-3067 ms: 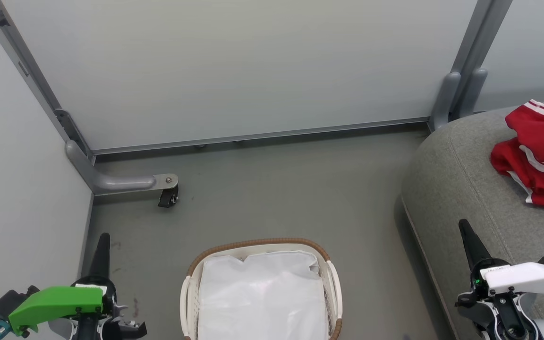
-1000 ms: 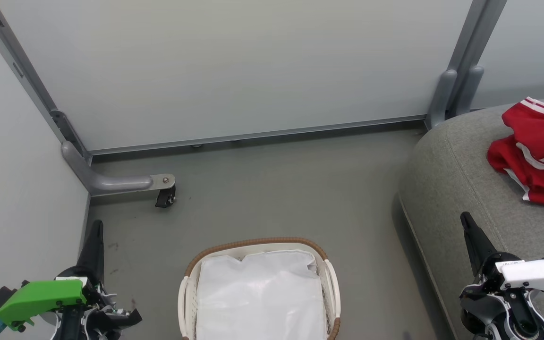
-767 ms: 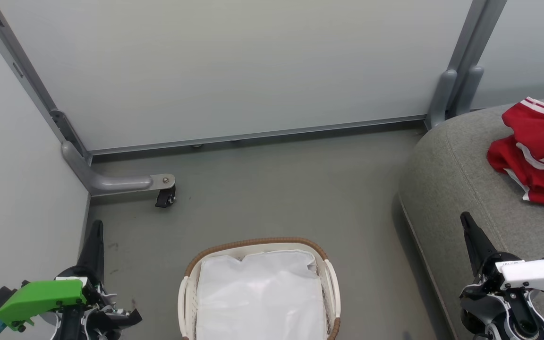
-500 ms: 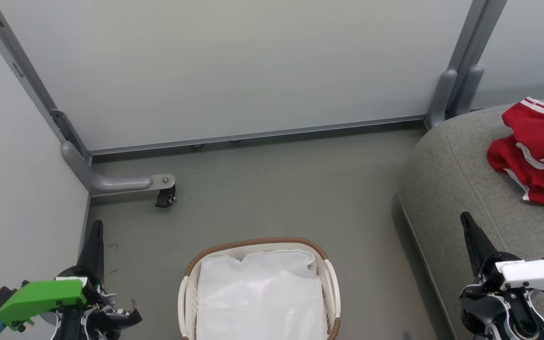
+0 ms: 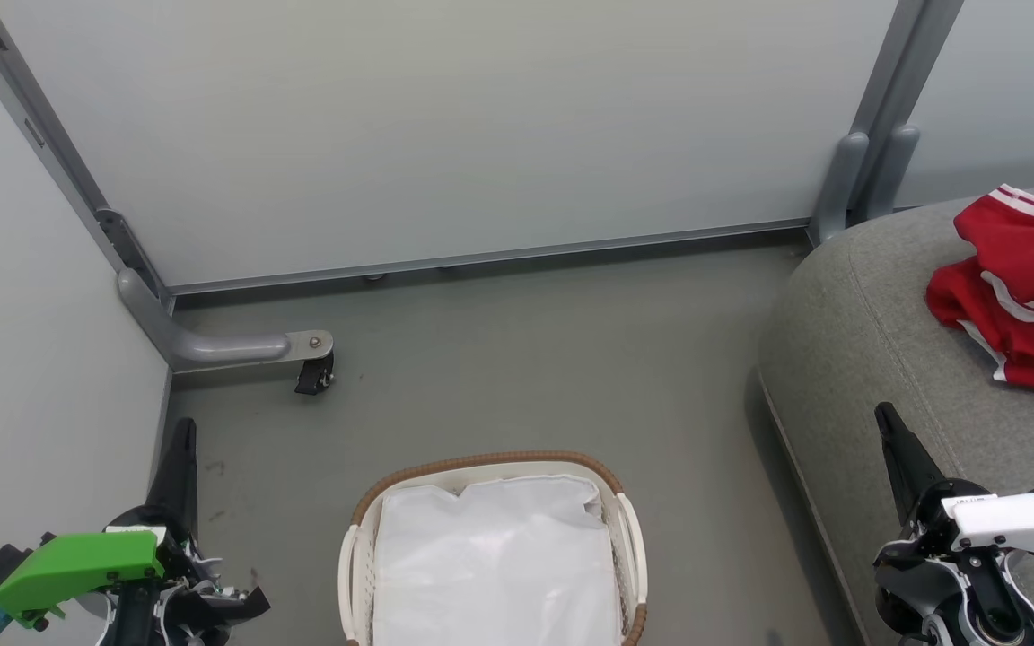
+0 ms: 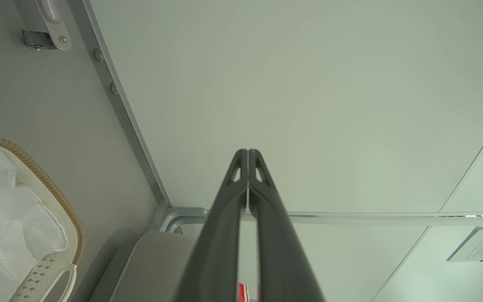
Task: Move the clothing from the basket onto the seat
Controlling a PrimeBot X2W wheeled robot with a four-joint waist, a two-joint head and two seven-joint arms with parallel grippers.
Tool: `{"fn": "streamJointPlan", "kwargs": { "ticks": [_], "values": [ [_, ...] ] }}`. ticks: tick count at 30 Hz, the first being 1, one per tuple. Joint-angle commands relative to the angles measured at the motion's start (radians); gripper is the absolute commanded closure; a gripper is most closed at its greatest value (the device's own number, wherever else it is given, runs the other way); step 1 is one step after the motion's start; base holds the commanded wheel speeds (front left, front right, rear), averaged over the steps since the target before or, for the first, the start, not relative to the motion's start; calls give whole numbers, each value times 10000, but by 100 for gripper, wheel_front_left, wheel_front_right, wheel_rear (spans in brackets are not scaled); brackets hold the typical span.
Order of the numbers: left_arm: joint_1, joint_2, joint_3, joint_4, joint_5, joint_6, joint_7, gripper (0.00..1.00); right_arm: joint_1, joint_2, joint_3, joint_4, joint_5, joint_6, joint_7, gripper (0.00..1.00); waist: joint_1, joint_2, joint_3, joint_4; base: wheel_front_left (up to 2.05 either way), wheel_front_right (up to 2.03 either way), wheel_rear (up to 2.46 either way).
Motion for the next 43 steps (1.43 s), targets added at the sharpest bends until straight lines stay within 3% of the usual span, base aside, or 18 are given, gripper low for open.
{"fn": "streamJointPlan", "kwargs": {
  "ticks": [1, 43],
  "values": [
    [-95, 58, 20, -18, -44, -37, 44, 100, -86, -56, -22, -34, 35, -7, 30, 100, 0, 0, 0, 0, 0, 0, 0],
    [-95, 59, 18, -18, -45, -38, 42, 100, -86, -56, -21, -35, 36, -7, 29, 100, 0, 0, 0, 0, 0, 0, 0]
  ]
}}
